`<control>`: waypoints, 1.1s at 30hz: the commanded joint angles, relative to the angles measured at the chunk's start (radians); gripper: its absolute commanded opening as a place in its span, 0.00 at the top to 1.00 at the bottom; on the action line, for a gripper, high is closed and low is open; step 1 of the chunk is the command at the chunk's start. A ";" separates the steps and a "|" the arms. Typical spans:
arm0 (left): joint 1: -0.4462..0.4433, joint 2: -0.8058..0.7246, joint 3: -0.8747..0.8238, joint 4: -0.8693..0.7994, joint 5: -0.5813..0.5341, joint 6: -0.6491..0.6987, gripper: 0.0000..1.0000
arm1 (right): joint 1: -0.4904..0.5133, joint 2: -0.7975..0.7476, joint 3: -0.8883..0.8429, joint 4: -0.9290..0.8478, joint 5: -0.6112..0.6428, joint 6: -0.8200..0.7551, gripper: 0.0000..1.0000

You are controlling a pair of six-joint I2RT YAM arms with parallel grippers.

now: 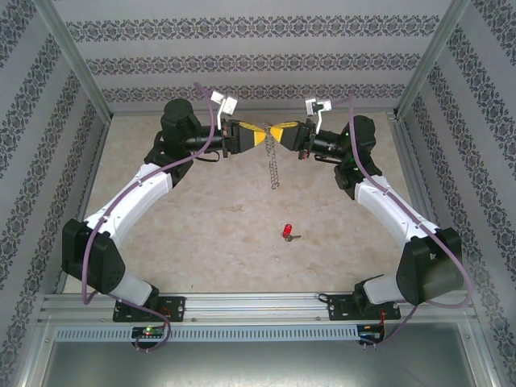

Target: Put the keys on the keyring

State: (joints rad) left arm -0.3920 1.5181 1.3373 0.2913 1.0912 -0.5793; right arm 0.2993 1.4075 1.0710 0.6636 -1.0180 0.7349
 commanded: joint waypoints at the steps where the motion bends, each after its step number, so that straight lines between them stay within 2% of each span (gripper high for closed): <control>1: -0.011 0.017 0.002 0.080 0.006 -0.014 0.81 | 0.016 -0.020 0.020 0.067 0.007 0.009 1.00; 12: -0.040 0.048 0.028 0.105 0.009 -0.028 0.81 | 0.021 -0.015 0.021 0.068 0.004 0.011 1.00; 17: -0.047 0.058 0.032 0.112 0.004 -0.030 0.88 | 0.021 -0.015 0.018 0.068 0.002 0.010 1.00; 21: -0.048 0.056 0.032 0.111 -0.006 -0.026 1.00 | 0.021 -0.015 0.015 0.064 0.002 0.008 1.00; 25: -0.047 0.043 0.034 0.064 -0.032 0.017 1.00 | 0.015 -0.014 0.012 0.060 0.004 0.010 1.00; 27: -0.047 0.034 0.051 -0.010 -0.042 0.071 1.00 | 0.007 -0.013 0.009 0.057 0.005 0.015 1.00; 29: -0.047 0.024 0.077 -0.115 -0.049 0.143 1.00 | -0.005 -0.017 0.003 0.057 0.012 0.027 0.87; 31: -0.047 0.019 0.105 -0.211 -0.054 0.210 1.00 | -0.017 -0.026 -0.006 0.057 0.016 0.033 0.85; 33: -0.047 0.013 0.129 -0.288 -0.055 0.266 1.00 | -0.025 -0.034 -0.013 0.055 0.022 0.036 0.72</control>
State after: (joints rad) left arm -0.4274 1.5604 1.4166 0.1619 1.0531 -0.4507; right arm 0.2867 1.4052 1.0706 0.6647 -0.9974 0.7597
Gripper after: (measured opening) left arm 0.046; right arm 0.254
